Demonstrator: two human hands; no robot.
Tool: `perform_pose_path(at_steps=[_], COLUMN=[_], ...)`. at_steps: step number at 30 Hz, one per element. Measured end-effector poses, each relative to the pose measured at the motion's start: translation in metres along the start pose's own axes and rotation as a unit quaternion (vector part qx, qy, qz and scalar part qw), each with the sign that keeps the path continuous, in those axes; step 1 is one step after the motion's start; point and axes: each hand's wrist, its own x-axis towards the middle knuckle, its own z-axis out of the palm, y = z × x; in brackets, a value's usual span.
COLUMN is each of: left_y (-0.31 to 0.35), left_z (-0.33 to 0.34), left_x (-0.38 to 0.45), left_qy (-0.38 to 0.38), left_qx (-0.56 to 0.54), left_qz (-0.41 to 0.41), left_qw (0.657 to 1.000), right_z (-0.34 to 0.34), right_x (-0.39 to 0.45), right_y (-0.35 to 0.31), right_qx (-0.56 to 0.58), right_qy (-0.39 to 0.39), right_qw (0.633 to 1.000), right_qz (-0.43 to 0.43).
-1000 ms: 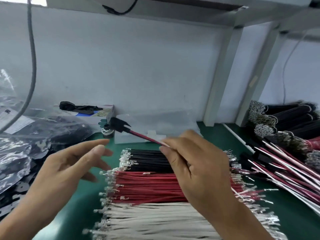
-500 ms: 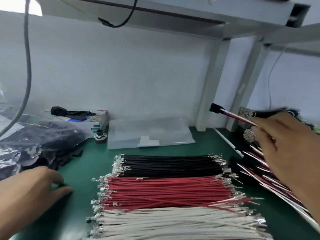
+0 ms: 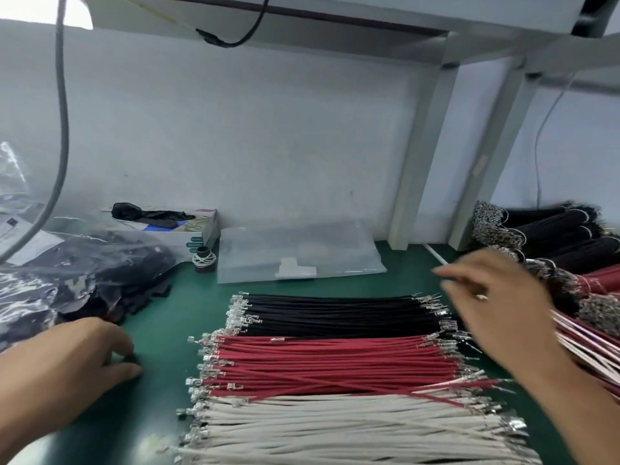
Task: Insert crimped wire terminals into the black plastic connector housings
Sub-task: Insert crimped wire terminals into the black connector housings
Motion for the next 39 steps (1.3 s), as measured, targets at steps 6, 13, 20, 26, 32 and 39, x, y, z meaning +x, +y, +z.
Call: perform_pose_path(at_steps=[6, 13, 20, 26, 32, 39], left_y=[0.076, 0.133, 0.148, 0.158, 0.149, 0.172], left_z=[-0.025, -0.035, -0.032, -0.033, -0.036, -0.045], left_x=[-0.023, -0.042, -0.049, -0.053, -0.047, -0.059], left_qy=[0.042, 0.109, 0.115, 0.176, 0.295, 0.177], left_qx=[-0.001, -0.009, -0.096, -0.161, -0.145, -0.495], left_qz=[0.075, 0.127, 0.106, 0.115, 0.073, 0.042], left_qw=[0.996, 0.986, 0.983, 0.964, 0.942, 0.850], right_z=[0.068, 0.103, 0.106, 0.098, 0.078, 0.031], right_x=[0.014, 0.020, 0.024, 0.048, 0.071, 0.023], right_y=[-0.107, -0.119, -0.119, -0.118, -0.125, -0.144], right_qx=[0.150, 0.098, 0.105, 0.122, 0.200, 0.104], right_qy=[-0.258, -0.313, -0.300, -0.261, -0.142, 0.016], right_qw=[0.952, 0.943, 0.947, 0.957, 0.969, 0.964], right_qz=[-0.070, -0.053, -0.044, -0.022, -0.038, -0.246])
